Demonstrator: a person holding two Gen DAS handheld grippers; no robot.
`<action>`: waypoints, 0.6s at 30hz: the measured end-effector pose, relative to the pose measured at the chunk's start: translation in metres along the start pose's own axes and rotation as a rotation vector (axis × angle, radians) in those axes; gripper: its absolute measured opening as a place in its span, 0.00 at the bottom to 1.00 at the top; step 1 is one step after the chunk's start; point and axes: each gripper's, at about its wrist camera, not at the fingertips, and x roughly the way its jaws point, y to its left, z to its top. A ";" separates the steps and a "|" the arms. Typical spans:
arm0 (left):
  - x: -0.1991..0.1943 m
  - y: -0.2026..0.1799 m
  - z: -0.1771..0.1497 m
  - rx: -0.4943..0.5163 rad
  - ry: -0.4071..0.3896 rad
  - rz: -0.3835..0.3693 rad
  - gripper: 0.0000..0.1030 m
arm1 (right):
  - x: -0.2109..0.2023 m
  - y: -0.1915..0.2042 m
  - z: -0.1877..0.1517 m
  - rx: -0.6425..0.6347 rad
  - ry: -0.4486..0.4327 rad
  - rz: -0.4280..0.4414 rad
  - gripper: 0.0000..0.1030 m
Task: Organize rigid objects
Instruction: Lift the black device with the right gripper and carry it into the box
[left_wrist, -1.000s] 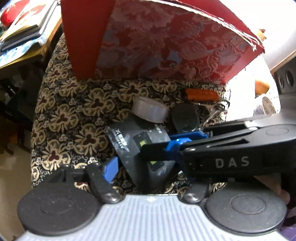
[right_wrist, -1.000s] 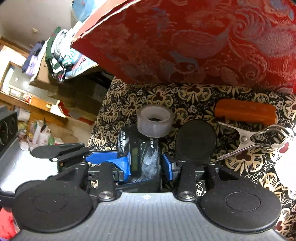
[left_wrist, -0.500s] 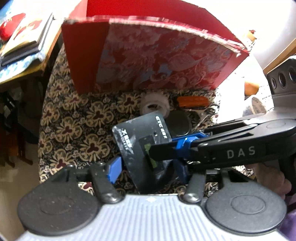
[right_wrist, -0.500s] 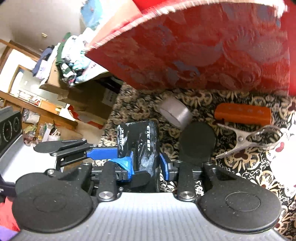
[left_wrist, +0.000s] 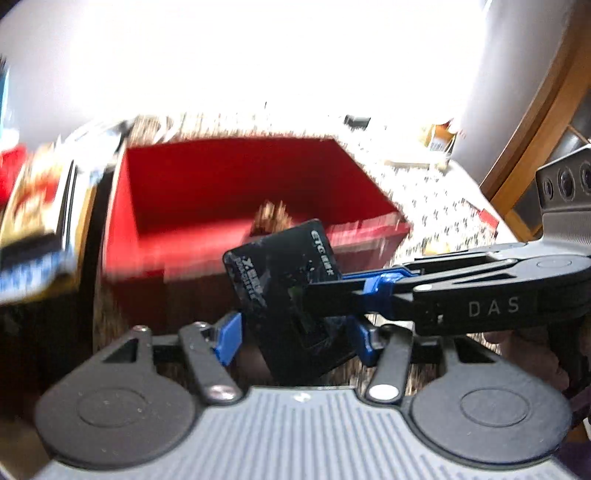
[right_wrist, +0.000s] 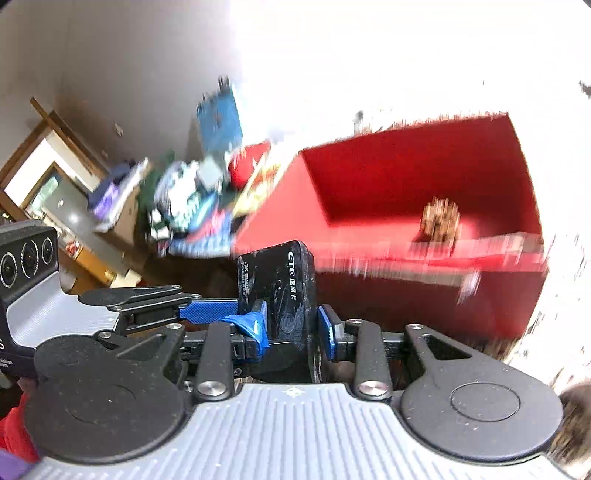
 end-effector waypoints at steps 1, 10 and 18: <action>0.000 -0.001 0.010 0.013 -0.017 0.000 0.55 | -0.002 0.000 0.008 -0.010 -0.022 -0.007 0.13; 0.031 0.015 0.091 0.050 -0.092 0.032 0.52 | 0.025 -0.025 0.074 0.020 -0.116 -0.048 0.12; 0.087 0.048 0.118 0.042 0.006 0.058 0.52 | 0.083 -0.060 0.095 0.114 0.000 -0.068 0.11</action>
